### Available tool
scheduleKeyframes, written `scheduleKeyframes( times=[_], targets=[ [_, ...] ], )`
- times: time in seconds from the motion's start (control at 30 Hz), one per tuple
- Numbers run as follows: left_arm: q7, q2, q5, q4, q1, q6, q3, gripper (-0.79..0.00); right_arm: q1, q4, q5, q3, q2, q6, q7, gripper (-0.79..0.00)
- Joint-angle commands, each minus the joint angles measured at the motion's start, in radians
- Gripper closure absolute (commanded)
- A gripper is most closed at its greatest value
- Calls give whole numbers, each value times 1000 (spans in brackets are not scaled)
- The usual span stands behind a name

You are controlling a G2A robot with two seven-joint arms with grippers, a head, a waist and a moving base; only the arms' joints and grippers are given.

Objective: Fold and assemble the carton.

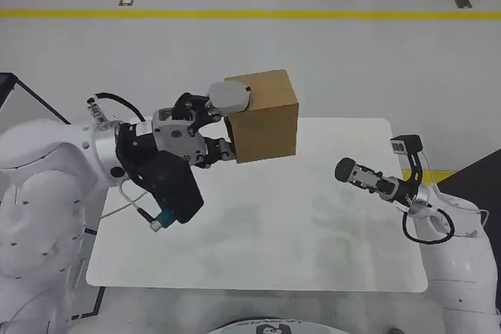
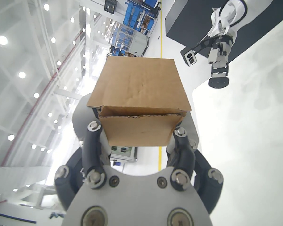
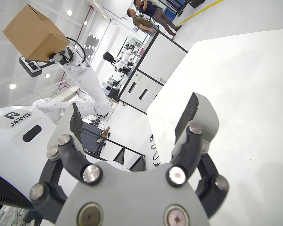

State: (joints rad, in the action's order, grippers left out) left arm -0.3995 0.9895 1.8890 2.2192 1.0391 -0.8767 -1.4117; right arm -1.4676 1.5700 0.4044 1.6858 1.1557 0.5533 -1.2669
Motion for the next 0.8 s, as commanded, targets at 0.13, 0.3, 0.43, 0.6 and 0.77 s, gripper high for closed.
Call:
scheduleKeyframes(
  times=[0.13,0.3,0.43,0.6,0.77],
  targets=[
    [-341,-32,374,-66,42,229,-5,0,0,0,0,0,0,0,0,-785],
    [-472,-45,464,-101,58,392,-32,0,0,0,0,0,0,0,0,-785],
    [-494,-46,446,-108,63,418,-37,0,0,0,0,0,0,0,0,-785],
    [-494,-46,446,-108,63,418,-37,0,0,0,0,0,0,0,0,-785],
    [-480,-39,364,-113,87,479,-29,0,0,0,0,0,0,0,0,-785]
  ],
)
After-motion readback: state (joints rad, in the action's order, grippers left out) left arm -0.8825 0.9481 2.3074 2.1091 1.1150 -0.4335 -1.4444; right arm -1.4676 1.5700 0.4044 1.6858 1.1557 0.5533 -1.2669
